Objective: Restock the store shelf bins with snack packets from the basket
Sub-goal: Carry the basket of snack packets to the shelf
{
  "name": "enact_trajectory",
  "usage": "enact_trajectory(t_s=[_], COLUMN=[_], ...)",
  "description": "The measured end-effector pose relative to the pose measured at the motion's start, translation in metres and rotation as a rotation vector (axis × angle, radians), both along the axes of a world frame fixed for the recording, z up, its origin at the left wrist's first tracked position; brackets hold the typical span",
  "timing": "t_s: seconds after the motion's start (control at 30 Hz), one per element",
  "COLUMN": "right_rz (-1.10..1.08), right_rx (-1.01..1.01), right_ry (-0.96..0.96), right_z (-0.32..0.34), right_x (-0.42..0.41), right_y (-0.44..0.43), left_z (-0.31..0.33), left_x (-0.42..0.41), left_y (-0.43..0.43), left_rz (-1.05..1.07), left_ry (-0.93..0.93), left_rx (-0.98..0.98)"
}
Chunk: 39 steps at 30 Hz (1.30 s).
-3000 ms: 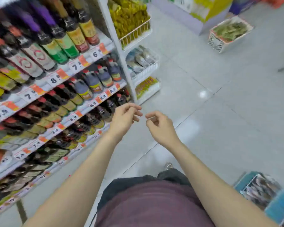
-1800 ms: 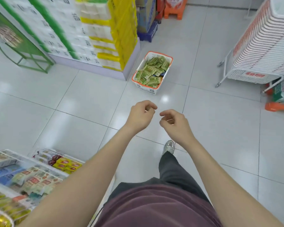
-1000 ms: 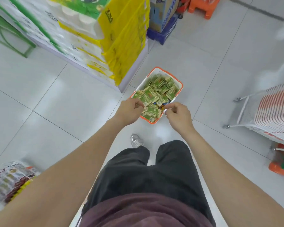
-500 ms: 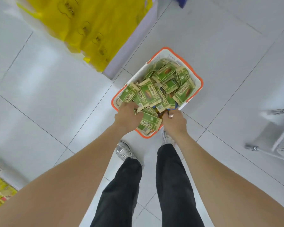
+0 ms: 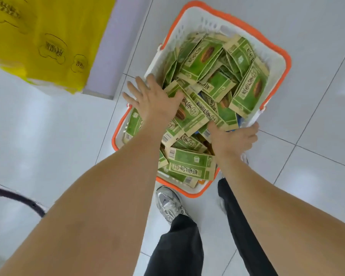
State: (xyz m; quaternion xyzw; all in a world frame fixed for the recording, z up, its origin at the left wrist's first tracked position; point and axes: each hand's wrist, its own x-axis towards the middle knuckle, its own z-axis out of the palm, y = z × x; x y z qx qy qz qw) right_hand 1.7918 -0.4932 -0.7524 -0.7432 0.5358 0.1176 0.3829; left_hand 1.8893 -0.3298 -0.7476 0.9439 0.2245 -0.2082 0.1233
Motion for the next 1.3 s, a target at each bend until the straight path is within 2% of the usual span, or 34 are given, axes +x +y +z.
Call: enact_trajectory(t_s=[0.1, 0.23, 0.33, 0.5, 0.63, 0.83, 1.0, 1.13, 1.3], right_rz=[-0.087, -0.142, -0.126, -0.146, -0.212, -0.252, -0.387, -0.479, -0.728], right_rx=[-0.035, 0.057, 0.055, 0.02, -0.027, -0.042, -0.094, -0.104, -0.151], right_ry=[0.028, 0.062, 0.044, 0.002, -0.053, -0.16, -0.168, -0.173, -0.191], right_z=[-0.004, 0.01, 0.031, 0.103, 0.184, 0.322, 0.434, 0.497, 0.56], right_x=[0.008, 0.011, 0.0, -0.026, -0.065, -0.167, -0.266, -0.358, -0.513], right_y=[-0.001, -0.012, -0.022, -0.036, -0.037, -0.025, -0.024, -0.021, -0.006], left_z=[0.002, 0.017, 0.034, 0.097, 0.181, 0.329, 0.436, 0.496, 0.563], left_x=[0.017, 0.024, 0.009, -0.023, -0.046, -0.105, -0.177, -0.248, -0.384], left_y=[0.005, 0.018, 0.016, 0.002, -0.014, -0.04, -0.072, -0.105, -0.159], left_rz=[0.054, 0.036, 0.04, 0.083, 0.005, -0.197, -0.383, -0.561, -0.883], left_ry=[-0.031, 0.139, 0.186, 0.208, 0.185, 0.118, 0.137, 0.154, 0.188], left_rx=[-0.116, -0.192, -0.202, -0.237, -0.256, -0.257, -0.257, -0.234, -0.208])
